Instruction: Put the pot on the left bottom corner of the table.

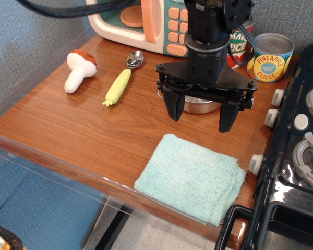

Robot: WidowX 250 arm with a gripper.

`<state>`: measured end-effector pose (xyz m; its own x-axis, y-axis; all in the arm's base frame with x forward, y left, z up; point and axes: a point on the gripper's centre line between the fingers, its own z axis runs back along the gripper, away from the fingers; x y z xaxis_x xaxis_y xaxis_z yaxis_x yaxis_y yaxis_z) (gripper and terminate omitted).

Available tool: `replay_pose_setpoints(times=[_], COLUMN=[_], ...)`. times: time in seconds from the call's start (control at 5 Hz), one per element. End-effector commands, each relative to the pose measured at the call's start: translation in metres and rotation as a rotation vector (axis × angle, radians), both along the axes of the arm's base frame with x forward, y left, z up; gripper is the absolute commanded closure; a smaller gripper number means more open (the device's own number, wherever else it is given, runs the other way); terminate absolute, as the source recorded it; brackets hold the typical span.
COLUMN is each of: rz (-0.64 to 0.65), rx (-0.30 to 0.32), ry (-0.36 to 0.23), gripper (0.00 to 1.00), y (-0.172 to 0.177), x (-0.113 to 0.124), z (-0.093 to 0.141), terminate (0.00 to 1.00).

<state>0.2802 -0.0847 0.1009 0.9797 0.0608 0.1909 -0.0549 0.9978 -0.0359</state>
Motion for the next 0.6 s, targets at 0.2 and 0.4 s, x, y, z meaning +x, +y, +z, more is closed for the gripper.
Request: replay_pose_setpoints(times=[0.2,0.4], rz=[0.010,0.035], rx=[0.007,-0.002], ry=[-0.038,-0.080], gripper=[0.00,0.00], y=[-0.002,0.004], x=[0.043,0.089], z=[-0.001,-0.003], terminate=[0.00,0.00])
